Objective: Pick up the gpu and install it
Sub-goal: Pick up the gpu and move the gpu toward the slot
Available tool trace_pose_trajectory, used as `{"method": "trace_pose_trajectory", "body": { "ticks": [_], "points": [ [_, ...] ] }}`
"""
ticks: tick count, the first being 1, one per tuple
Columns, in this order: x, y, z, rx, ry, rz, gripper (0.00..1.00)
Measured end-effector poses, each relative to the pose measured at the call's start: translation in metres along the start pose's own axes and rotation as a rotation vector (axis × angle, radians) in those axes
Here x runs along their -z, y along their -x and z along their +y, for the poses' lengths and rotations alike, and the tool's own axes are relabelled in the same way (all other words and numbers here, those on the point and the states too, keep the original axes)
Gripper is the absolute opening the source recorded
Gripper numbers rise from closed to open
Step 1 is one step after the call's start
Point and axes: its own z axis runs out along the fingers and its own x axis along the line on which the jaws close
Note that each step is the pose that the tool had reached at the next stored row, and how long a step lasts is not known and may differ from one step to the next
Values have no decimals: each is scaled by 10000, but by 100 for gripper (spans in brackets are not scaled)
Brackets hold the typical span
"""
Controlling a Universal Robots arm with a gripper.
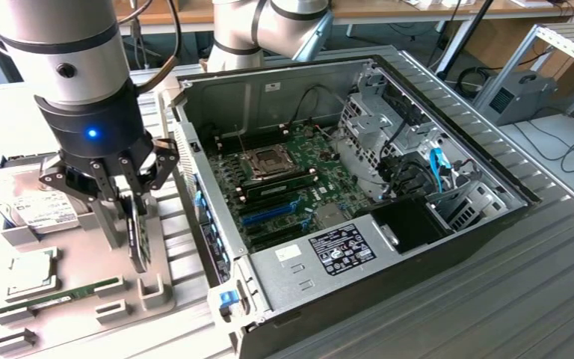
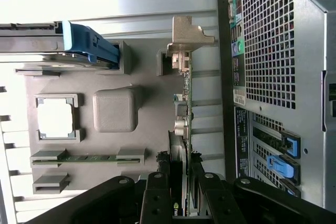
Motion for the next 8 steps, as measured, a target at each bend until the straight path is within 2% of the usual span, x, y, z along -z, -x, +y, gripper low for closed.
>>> {"method": "trace_pose_trajectory", "body": {
  "ticks": [8],
  "points": [
    [27,1,-1,0,0,-1,26]
  ]
}}
